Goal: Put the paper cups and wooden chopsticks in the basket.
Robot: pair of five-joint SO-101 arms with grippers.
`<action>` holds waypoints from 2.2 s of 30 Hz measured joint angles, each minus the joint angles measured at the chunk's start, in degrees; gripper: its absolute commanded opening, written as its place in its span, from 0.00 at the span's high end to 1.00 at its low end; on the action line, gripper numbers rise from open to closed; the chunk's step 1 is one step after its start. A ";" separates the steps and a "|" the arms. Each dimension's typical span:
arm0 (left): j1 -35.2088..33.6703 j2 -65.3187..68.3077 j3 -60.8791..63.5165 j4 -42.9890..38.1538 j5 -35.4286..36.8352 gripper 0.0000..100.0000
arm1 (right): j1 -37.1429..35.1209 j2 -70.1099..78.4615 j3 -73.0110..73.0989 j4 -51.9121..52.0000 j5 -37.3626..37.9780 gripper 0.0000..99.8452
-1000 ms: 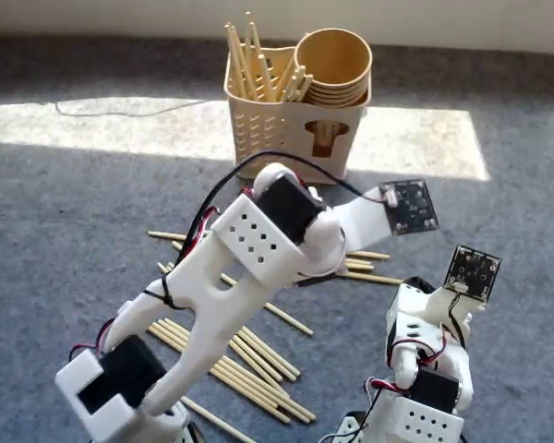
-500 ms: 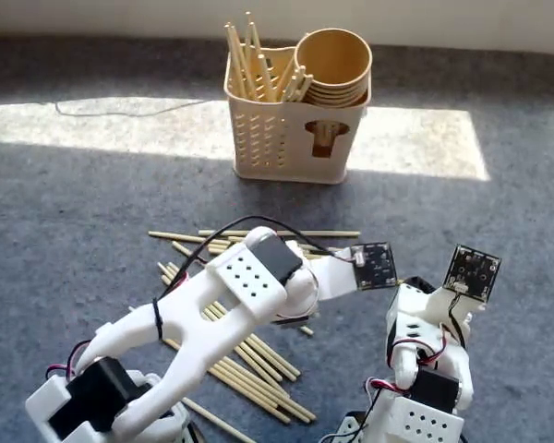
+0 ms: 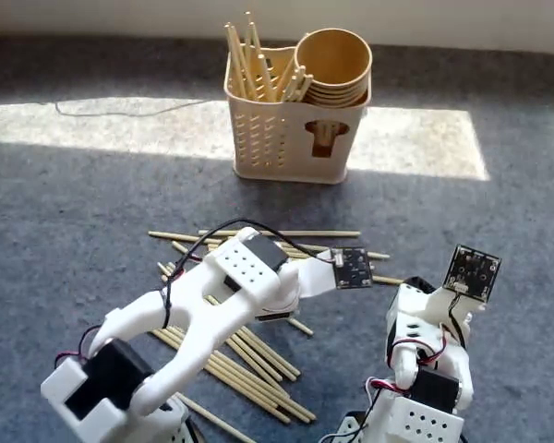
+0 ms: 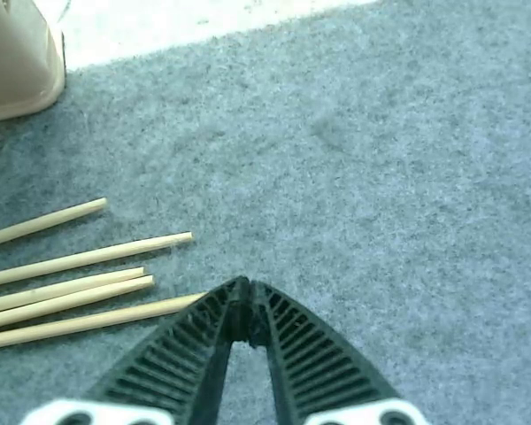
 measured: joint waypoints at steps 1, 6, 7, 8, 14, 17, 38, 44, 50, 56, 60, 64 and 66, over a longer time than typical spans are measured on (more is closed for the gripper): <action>0.09 1.41 0.00 -0.53 0.00 0.86 | 0.00 0.00 0.00 0.00 0.00 0.99; -0.26 6.95 -0.79 -1.76 -0.44 0.86 | 0.00 0.00 0.00 0.00 0.00 0.99; -0.26 7.74 -1.41 -1.76 -0.44 0.86 | 0.00 0.00 0.00 0.00 0.00 0.99; -0.26 8.26 -2.02 -1.76 -0.44 0.87 | 0.00 0.00 0.00 0.00 0.00 0.99; 0.00 9.58 -2.99 -1.76 -0.53 0.94 | 0.00 0.00 0.00 0.00 0.00 0.99; 0.09 9.58 -2.99 -1.76 -0.53 0.94 | 0.00 0.00 0.00 0.00 0.00 0.99; -5.19 9.67 -12.13 8.79 -5.10 0.99 | 0.00 0.00 0.00 0.00 0.00 0.99; -5.36 9.67 -19.43 15.21 -5.10 0.99 | 0.00 0.00 0.00 0.00 0.00 0.99; -5.27 9.67 -24.88 21.63 -5.01 0.99 | 0.00 0.00 0.00 0.00 0.00 0.99; -5.36 9.67 -31.30 26.02 -4.92 0.99 | 0.00 0.00 0.00 0.00 0.00 0.99; -5.36 9.67 -35.69 26.90 -2.64 0.99 | 0.00 0.00 0.00 0.00 0.00 0.99; -5.45 9.67 -40.09 26.90 -0.44 0.99 | 0.00 0.00 0.00 0.00 0.00 0.99; -5.45 9.76 -42.90 26.90 0.62 0.99 | 0.00 0.00 0.00 0.00 0.00 0.99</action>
